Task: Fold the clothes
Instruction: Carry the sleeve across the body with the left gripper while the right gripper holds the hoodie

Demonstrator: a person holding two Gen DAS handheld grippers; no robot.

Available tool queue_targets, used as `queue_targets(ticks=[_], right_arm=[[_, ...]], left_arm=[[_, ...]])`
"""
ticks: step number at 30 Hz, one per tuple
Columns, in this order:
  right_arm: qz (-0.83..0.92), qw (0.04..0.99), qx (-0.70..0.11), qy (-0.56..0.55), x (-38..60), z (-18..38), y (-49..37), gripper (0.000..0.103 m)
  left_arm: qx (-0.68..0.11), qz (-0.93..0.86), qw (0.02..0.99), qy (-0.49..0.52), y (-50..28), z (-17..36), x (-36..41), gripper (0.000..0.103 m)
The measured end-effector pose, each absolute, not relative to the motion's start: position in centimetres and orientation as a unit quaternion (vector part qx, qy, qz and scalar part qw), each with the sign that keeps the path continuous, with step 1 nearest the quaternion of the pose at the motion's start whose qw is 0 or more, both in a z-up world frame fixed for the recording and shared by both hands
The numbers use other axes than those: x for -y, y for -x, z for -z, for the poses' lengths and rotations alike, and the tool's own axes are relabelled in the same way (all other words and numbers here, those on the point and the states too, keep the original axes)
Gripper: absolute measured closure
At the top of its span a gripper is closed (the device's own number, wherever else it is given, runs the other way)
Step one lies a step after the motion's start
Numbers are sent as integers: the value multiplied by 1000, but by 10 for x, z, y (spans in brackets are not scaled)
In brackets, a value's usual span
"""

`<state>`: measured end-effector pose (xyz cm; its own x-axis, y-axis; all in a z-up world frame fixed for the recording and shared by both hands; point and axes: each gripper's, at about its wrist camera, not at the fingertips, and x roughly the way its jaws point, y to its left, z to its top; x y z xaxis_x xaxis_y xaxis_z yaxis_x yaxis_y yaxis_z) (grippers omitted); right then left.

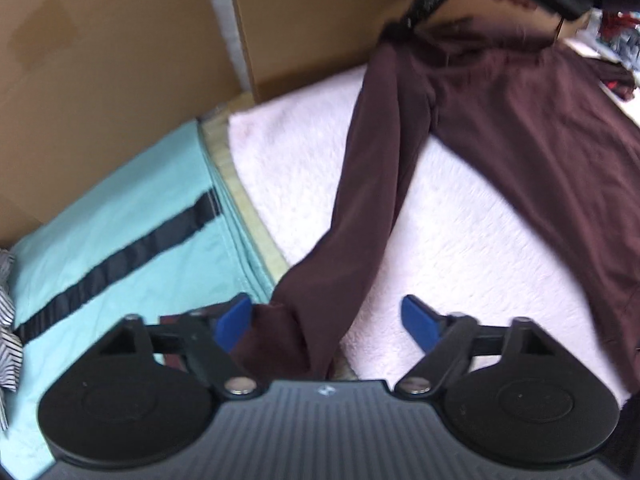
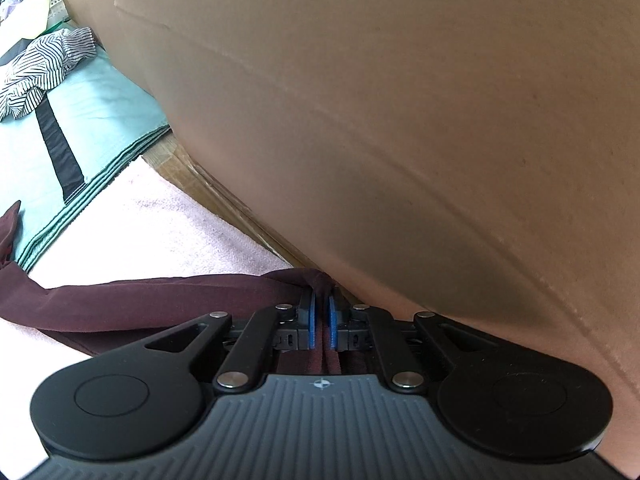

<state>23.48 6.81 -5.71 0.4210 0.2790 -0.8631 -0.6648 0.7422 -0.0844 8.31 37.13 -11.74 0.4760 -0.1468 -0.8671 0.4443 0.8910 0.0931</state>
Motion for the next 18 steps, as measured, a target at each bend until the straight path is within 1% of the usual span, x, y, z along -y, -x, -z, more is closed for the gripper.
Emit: queue_targets(ticks=[1, 2, 3, 6, 9, 11, 14, 18], right_arm=[[-289, 816, -454, 213, -68, 57, -235, 97], [-289, 815, -454, 213, -68, 57, -235, 97], [-290, 815, -454, 213, -69, 57, -235, 97], [-293, 815, -454, 211, -69, 57, -235, 97], [-306, 816, -447, 204, -65, 51, -233, 97], [-321, 816, -438, 197, -57, 46, -231, 97], [-348, 816, -422, 187, -43, 38, -228, 97], [-369, 818, -406, 172, -20, 30, -226, 97]], left_arm=[[-492, 173, 840, -151, -87, 123, -372, 59], [-502, 167, 836, -145, -90, 127, -374, 94], [-503, 161, 840, -124, -90, 124, -378, 100], [-495, 146, 855, -49, -88, 108, -393, 102], [-454, 151, 876, 54, -73, 67, -408, 102], [-416, 160, 891, 88, -58, 36, -404, 102], [-369, 187, 903, 116, -35, -5, -380, 102], [-326, 243, 906, 119, -20, -40, -317, 102]])
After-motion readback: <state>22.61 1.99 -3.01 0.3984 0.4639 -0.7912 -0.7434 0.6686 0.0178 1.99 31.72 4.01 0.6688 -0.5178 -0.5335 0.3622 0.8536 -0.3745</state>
